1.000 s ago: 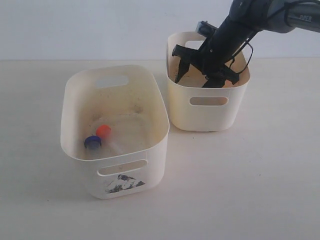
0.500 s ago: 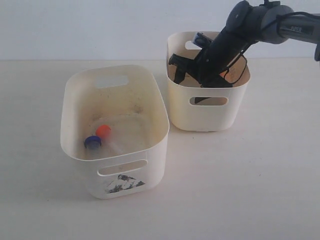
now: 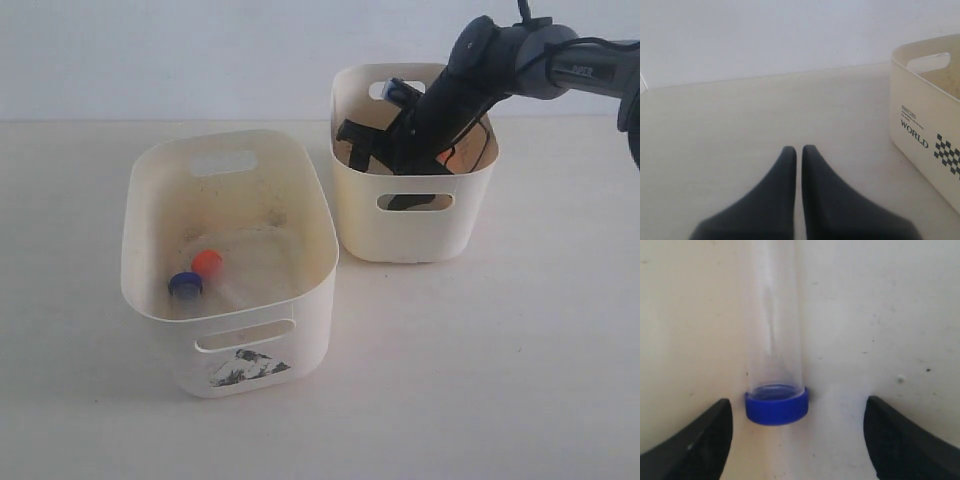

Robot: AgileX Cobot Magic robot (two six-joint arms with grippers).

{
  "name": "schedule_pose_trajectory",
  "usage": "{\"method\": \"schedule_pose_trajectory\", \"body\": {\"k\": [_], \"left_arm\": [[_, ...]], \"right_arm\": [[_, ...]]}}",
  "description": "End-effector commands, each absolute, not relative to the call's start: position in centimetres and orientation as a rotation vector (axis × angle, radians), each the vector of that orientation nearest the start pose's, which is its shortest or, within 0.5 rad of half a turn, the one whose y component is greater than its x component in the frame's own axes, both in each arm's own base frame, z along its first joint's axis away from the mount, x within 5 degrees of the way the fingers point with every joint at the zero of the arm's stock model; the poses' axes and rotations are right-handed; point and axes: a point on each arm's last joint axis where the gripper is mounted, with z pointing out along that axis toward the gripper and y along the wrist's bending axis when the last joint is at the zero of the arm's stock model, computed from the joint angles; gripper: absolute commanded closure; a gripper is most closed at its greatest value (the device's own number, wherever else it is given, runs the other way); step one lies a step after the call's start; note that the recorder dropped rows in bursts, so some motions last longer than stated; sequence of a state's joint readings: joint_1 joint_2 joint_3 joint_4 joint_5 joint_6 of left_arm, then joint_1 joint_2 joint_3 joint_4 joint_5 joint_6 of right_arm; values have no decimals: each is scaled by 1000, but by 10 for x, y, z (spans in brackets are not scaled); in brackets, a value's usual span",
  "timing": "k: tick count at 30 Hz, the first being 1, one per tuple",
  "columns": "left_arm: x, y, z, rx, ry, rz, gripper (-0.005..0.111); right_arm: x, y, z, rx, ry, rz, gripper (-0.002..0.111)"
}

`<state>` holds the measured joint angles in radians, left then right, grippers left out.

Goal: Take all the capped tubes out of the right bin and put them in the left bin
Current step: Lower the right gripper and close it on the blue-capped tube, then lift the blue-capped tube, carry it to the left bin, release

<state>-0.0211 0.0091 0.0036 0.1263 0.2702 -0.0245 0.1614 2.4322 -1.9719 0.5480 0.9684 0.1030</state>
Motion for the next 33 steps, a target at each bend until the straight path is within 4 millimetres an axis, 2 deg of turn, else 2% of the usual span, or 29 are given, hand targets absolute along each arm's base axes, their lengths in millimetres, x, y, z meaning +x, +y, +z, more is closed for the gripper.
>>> {"method": "schedule_pose_trajectory", "body": {"k": [1, 3, 6, 9, 16, 19, 22, 29, 33], "left_arm": [[56, 2, 189, 62, 1749, 66, 102], [56, 2, 189, 62, 1749, 66, 102], [56, 2, 189, 62, 1749, 66, 102], [56, 2, 189, 62, 1749, 66, 102], [56, 2, 189, 62, 1749, 66, 102], [56, 2, 189, 62, 1749, 66, 102], [56, 2, 189, 62, 1749, 66, 102], [56, 2, 189, 62, 1749, 66, 102], [56, 2, 189, 62, 1749, 66, 102]], "right_arm": [[489, 130, 115, 218, 2908, 724, 38], [488, 133, 114, 188, 2910, 694, 41], [488, 133, 113, 165, 2912, 659, 55], [489, 133, 113, 167, 2903, 658, 63], [490, 133, 113, 167, 2892, 651, 67], [490, 132, 113, 160, 2892, 638, 84], [491, 132, 113, 155, 2886, 630, 107], [494, 131, 117, 164, 2850, 622, 108], [495, 127, 136, 164, 2812, 626, 108]]}}
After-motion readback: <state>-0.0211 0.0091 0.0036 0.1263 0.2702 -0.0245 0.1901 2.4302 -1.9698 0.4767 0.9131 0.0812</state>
